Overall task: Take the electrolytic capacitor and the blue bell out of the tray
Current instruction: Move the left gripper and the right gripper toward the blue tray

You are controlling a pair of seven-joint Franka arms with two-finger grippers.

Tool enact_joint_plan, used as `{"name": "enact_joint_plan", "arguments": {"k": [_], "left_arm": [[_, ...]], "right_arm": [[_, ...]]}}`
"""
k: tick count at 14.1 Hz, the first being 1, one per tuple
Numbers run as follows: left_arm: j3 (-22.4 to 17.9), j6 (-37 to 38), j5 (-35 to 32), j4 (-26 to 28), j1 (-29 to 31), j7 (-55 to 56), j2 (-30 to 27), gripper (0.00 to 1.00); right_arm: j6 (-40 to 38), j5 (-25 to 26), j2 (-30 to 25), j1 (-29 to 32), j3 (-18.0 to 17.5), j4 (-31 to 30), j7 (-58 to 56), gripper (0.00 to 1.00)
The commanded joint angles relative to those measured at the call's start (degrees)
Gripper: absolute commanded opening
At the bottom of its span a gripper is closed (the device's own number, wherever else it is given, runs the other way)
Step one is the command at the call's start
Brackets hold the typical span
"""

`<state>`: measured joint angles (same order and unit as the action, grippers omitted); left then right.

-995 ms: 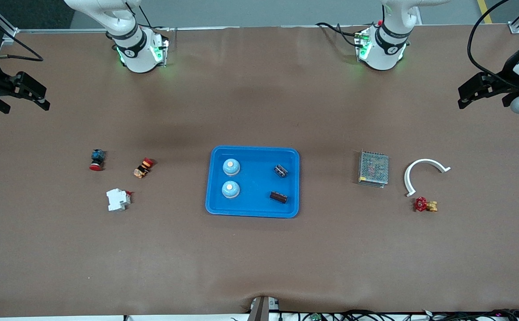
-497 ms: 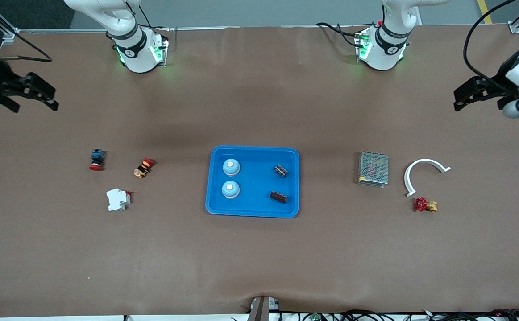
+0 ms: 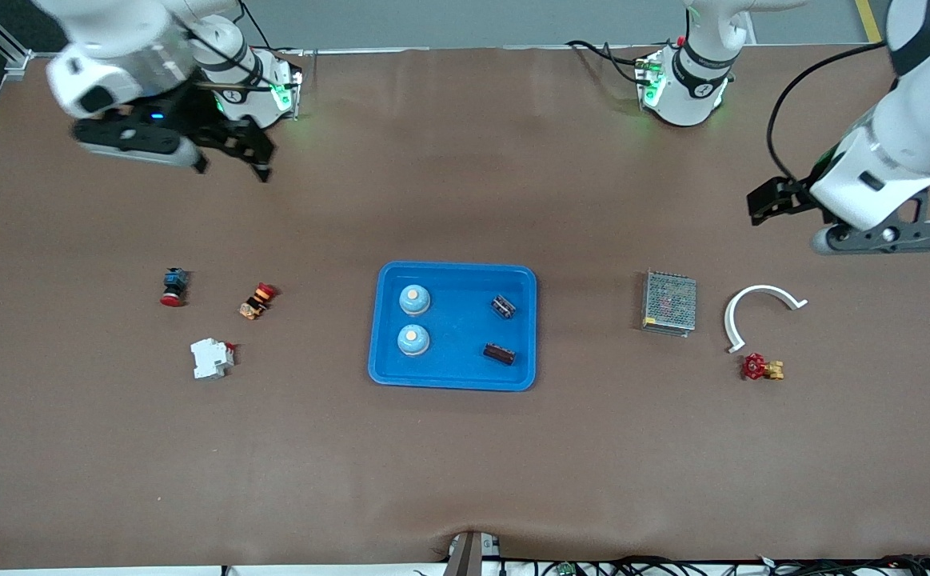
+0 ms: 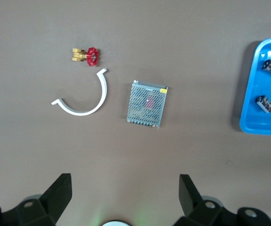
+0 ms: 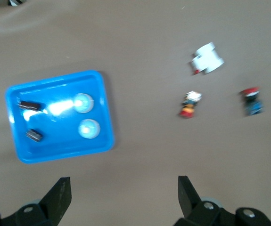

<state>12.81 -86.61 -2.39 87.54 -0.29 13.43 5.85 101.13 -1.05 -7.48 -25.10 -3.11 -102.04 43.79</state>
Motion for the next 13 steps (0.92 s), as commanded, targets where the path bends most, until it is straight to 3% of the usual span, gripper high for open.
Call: {"name": "enact_joint_plan", "arguments": {"k": [1, 5, 9, 13], "left_arm": [[1.86, -2.85, 1.16, 1.93, -0.15, 4.22, 1.44, 1.0], [5.46, -4.79, 1.25, 1.84, -0.24, 12.47, 5.13, 1.0], [7.67, -6.99, 0.63, 2.19, -1.82, 20.31, 8.65, 1.0], [7.76, -12.08, 1.07, 5.87, -2.79, 25.93, 10.23, 1.0]], "right_arm": [[3.98, 0.61, 7.27, -6.35, 0.73, 2.26, 12.78, 1.0], [4.17, 0.79, 18.26, -11.28, 0.73, 9.3, 14.31, 1.0], [8.37, 1.31, 23.64, -14.88, 0.82, 12.12, 14.22, 1.0], [12.43, 10.17, 26.37, -15.5, 0.73, 12.39, 13.43, 1.0]]}}
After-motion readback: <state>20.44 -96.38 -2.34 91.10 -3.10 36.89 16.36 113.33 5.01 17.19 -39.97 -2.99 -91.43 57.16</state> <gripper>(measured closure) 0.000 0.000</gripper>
